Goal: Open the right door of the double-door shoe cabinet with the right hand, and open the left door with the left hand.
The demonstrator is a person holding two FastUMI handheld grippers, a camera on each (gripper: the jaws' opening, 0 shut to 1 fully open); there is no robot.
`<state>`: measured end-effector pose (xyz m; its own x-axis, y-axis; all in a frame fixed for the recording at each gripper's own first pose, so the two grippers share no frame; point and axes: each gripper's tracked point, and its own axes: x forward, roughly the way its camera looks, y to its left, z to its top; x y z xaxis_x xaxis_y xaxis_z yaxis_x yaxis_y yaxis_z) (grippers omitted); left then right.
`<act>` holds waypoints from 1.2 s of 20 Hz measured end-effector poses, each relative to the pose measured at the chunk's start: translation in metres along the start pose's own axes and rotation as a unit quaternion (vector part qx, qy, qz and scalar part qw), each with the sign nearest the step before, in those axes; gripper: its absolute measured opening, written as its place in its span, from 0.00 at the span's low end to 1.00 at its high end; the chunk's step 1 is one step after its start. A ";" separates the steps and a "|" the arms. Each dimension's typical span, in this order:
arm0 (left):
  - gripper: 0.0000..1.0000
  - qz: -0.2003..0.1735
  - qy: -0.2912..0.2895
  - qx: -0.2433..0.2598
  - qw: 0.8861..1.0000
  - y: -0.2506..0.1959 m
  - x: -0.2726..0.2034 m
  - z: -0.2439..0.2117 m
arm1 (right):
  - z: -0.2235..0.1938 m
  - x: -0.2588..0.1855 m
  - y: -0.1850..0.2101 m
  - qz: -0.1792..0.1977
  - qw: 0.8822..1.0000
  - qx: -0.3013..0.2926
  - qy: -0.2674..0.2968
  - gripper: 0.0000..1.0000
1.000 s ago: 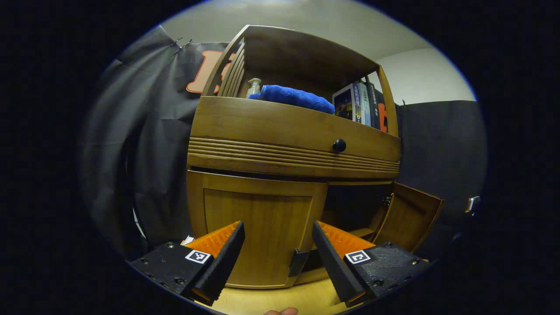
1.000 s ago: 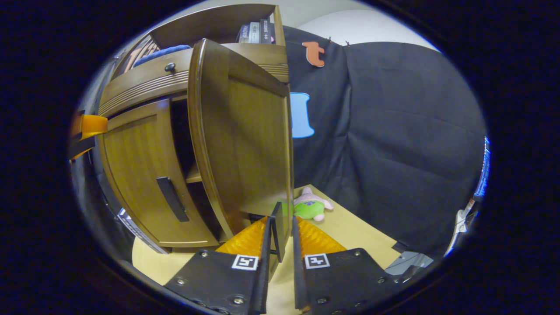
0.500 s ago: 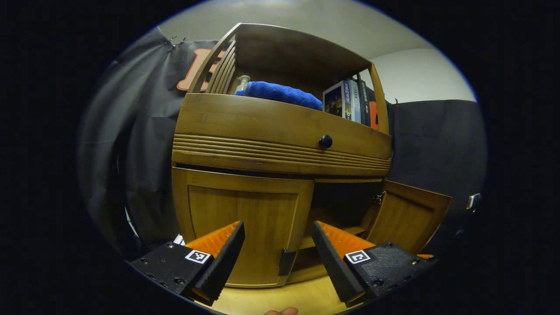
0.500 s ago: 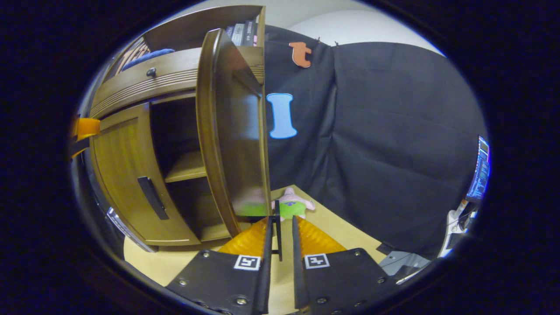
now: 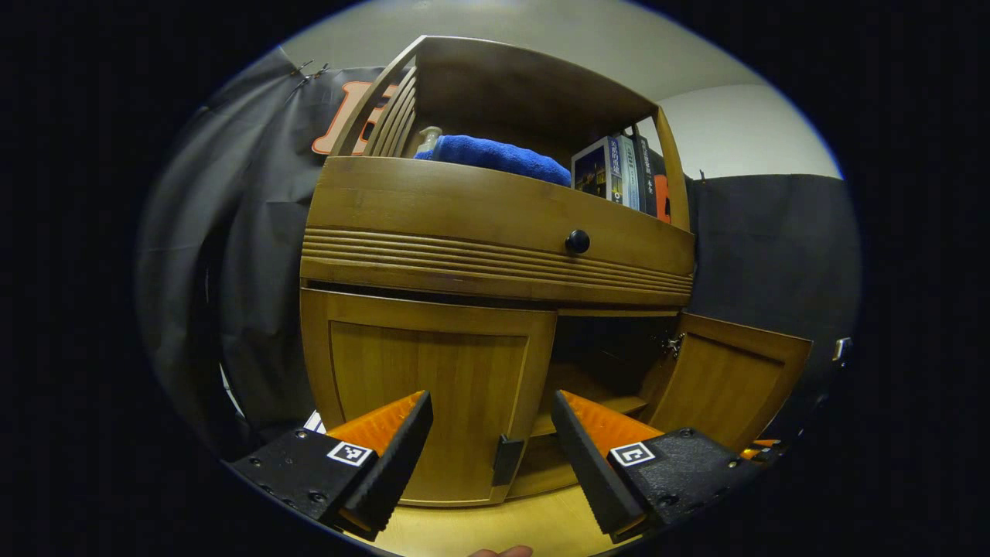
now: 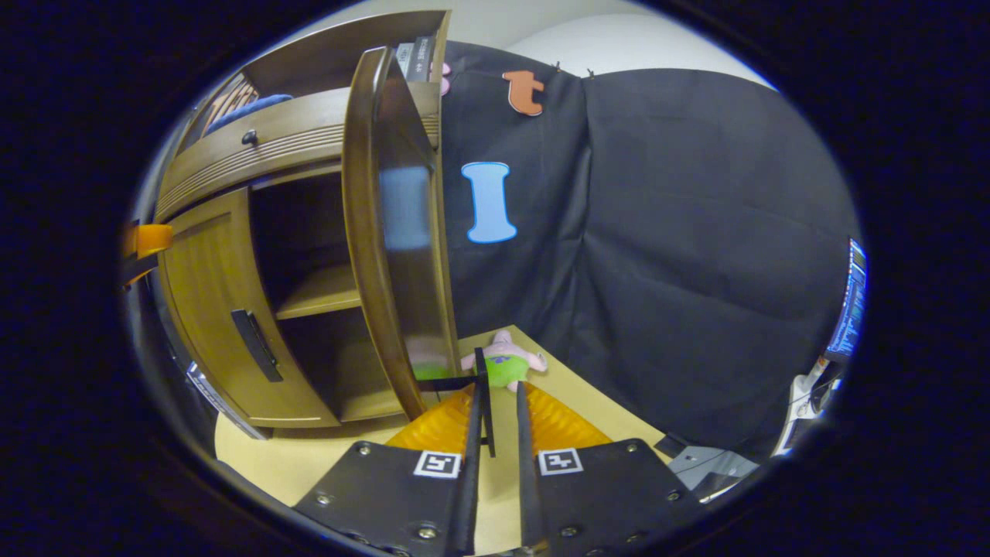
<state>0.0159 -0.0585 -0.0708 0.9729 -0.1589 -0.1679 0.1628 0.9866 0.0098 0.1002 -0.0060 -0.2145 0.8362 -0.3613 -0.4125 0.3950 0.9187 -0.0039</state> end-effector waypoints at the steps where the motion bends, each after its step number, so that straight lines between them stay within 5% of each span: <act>1: 0.96 0.001 0.001 0.000 1.000 0.001 0.001 -0.001 | 0.001 0.000 0.000 -0.002 1.000 -0.002 -0.001 0.22; 24: 0.93 -0.016 0.055 -0.009 0.998 -0.015 0.028 -0.039 | 0.023 -0.003 -0.050 -0.095 0.994 0.001 -0.048 0.22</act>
<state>0.0346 -0.0767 -0.1141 0.9431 -0.1855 -0.2759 0.1891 0.9819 -0.0138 0.0863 -0.0549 -0.1920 0.7787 -0.5418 -0.3164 0.5499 0.8322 -0.0718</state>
